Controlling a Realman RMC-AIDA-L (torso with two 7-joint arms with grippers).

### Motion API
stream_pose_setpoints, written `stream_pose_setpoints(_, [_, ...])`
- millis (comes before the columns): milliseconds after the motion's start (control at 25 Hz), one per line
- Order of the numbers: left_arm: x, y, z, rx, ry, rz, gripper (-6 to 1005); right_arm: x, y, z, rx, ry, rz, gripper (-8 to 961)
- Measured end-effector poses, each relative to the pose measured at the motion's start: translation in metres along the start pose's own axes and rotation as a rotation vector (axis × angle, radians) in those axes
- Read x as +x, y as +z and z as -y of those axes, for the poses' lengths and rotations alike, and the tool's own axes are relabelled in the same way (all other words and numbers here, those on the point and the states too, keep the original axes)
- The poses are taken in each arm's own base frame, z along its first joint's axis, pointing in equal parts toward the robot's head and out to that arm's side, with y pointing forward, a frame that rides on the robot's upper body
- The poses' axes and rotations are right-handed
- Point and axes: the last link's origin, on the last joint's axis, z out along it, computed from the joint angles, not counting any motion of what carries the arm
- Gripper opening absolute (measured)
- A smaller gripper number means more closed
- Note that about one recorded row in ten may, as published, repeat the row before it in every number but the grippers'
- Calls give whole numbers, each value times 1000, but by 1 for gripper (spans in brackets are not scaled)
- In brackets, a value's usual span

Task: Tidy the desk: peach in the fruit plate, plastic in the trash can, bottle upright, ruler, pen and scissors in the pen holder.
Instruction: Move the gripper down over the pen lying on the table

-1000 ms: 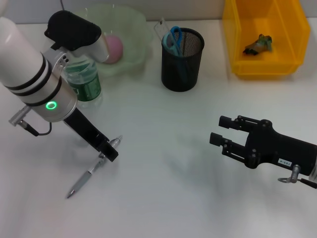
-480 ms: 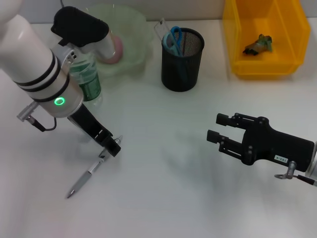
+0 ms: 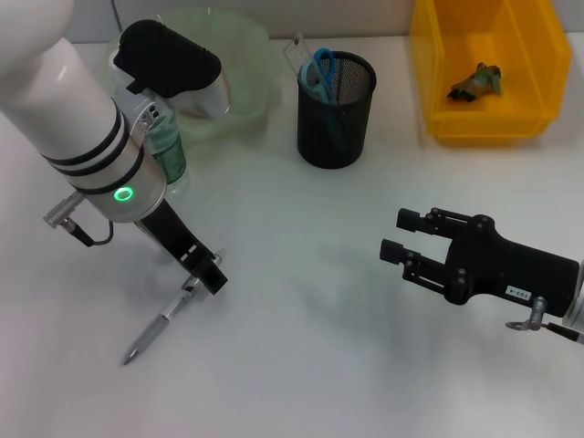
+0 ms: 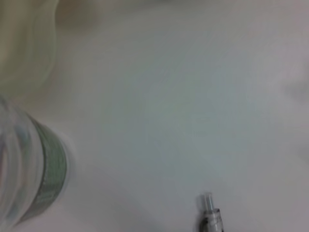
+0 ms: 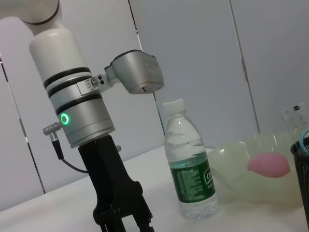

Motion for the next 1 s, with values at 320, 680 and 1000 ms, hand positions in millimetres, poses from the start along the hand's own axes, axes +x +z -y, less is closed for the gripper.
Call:
stream_pose_setpoints(320, [-2,4,-2,5,2,10,759,1,1,0,5,3,-2,531])
stream_pose_setpoints(680, [-6,10,-1,3,0,24,758,2,0,-1,4,8,-1,530])
stream_pose_setpoints(1000, [-5,11,-3,12,10,26,758,1,0,-1,5,8,-1,530])
